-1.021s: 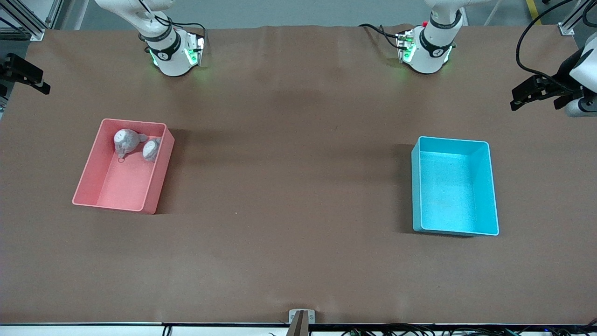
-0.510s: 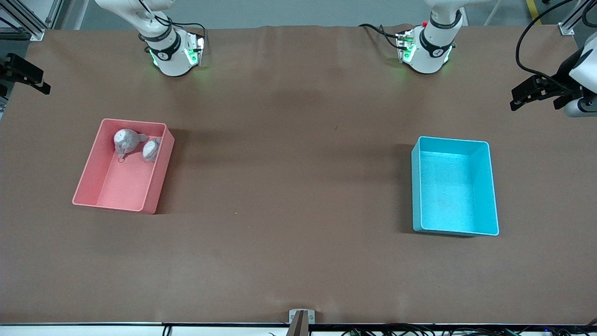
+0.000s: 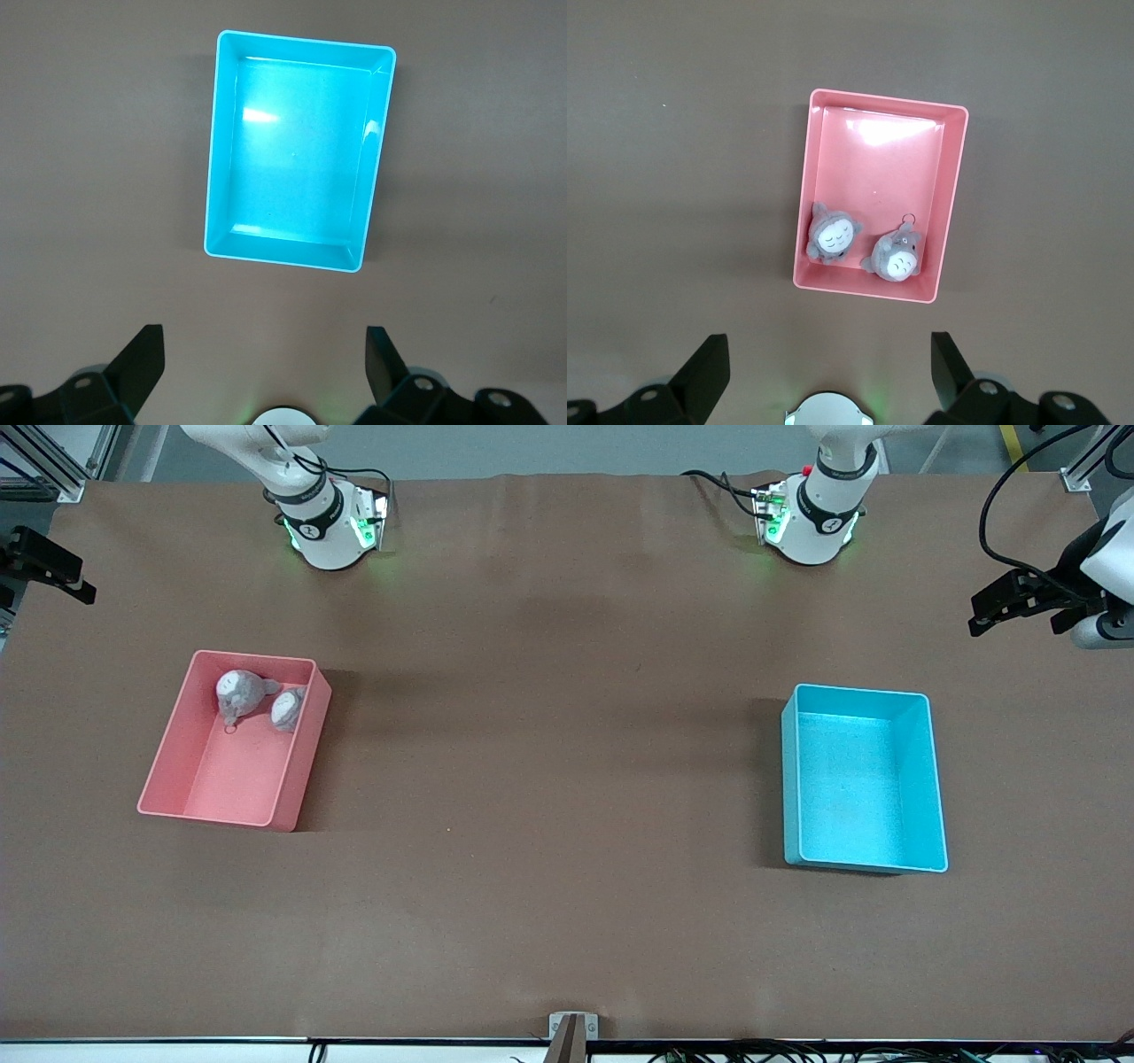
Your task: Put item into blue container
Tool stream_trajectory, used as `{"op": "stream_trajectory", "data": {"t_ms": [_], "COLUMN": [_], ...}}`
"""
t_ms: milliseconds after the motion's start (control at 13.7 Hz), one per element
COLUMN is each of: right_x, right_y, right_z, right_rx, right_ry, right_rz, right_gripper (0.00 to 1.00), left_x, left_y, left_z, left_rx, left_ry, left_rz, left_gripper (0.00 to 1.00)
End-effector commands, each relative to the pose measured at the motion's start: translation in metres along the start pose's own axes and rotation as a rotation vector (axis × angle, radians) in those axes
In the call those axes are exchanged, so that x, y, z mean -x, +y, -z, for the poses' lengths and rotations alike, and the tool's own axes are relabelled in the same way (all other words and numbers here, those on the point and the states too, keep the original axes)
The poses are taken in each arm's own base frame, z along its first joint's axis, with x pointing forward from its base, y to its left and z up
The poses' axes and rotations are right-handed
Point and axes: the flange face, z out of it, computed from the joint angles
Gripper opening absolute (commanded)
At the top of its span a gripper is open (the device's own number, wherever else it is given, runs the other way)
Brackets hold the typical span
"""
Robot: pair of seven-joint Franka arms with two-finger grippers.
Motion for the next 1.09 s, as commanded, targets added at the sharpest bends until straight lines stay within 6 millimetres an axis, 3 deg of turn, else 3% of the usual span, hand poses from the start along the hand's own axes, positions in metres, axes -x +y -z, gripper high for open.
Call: {"op": "stream_trajectory", "data": {"t_ms": [0, 438, 1021], "right_x": [0.006, 0.007, 0.006], "right_y": [0.002, 0.002, 0.001], "right_z": [-0.001, 0.000, 0.000], "right_rx": [-0.010, -0.009, -0.008], "right_ry": [-0.002, -0.001, -0.001], "right_rz": [-0.002, -0.002, 0.001], "right_gripper": [1.00, 1.00, 1.00], "left_x": [0.001, 0.001, -0.002], "left_y": [-0.001, -0.011, -0.010], "left_z": [0.001, 0.004, 0.002], "left_rx": [0.014, 0.015, 0.016], "left_ry": [0.009, 0.015, 0.024], "left_rz": [-0.009, 0.011, 0.009], "left_gripper": [1.00, 1.00, 1.00]}}
